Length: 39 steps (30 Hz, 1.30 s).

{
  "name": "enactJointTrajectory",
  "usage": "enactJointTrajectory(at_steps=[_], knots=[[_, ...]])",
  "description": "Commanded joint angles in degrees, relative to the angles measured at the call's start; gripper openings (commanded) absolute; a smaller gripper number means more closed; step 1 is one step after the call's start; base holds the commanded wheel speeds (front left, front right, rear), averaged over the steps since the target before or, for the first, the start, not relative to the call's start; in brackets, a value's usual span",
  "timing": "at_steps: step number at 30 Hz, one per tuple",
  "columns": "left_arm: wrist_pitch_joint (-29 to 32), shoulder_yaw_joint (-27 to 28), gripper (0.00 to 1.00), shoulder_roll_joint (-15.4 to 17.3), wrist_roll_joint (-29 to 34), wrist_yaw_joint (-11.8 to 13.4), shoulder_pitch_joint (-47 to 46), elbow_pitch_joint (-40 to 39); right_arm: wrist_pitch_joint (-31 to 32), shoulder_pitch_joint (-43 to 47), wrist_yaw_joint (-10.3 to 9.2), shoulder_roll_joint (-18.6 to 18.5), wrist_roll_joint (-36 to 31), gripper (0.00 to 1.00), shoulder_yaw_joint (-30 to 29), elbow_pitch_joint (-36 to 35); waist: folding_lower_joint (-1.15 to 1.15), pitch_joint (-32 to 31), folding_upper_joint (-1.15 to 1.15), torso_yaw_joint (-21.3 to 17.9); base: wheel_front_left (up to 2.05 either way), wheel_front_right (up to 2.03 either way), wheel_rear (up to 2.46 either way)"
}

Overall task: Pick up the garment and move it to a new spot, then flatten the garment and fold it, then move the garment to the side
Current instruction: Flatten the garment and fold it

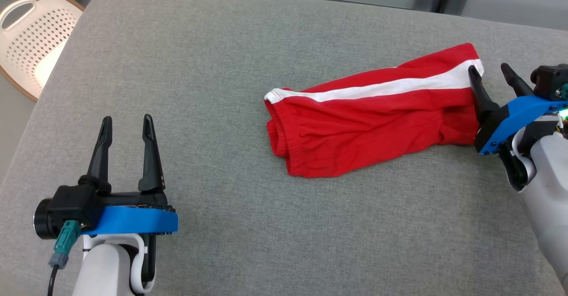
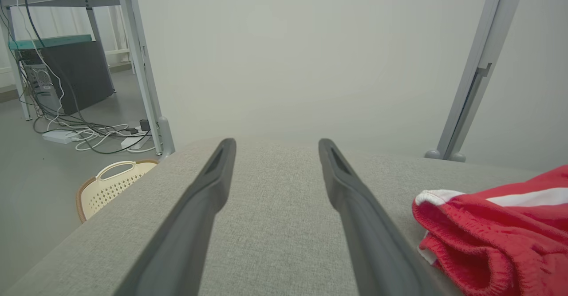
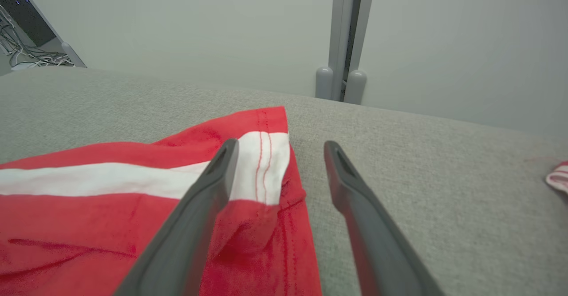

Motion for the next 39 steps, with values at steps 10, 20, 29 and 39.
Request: enactJointTrajectory(at_steps=[10, 20, 29, 39], knots=[[-0.3, 1.6, 1.0, -1.5, 2.1, -1.8, 0.3, 0.8, 3.0, -0.7, 0.01, -0.3, -0.3, 1.0, 0.7, 8.6, 0.01, 0.5, 0.0, 2.0, 0.0, 0.0, 0.0], [-0.3, 1.4, 1.0, -1.7, 2.1, -2.2, 0.1, 1.4, 4.5, 0.8, 0.02, 1.9, 1.7, 0.0, 4.4, 9.1, 0.01, 0.1, 0.0, 1.7, 0.0, 0.0, 0.0], [-0.3, 0.8, 1.0, -1.7, 2.5, -2.0, 1.2, 2.3, 1.5, 2.8, 0.01, 2.0, 7.2, 0.0, 6.4, 5.3, 0.01, -2.0, 0.0, 0.5, 0.0, 0.0, 0.0], [-0.3, 1.9, 1.0, -1.7, 4.4, -2.8, 3.3, 3.1, -1.6, 10.6, 0.01, 0.1, 14.7, 0.0, 7.9, -2.4, 0.01, -5.9, 0.0, -4.0, 0.0, 0.0, 0.0]])
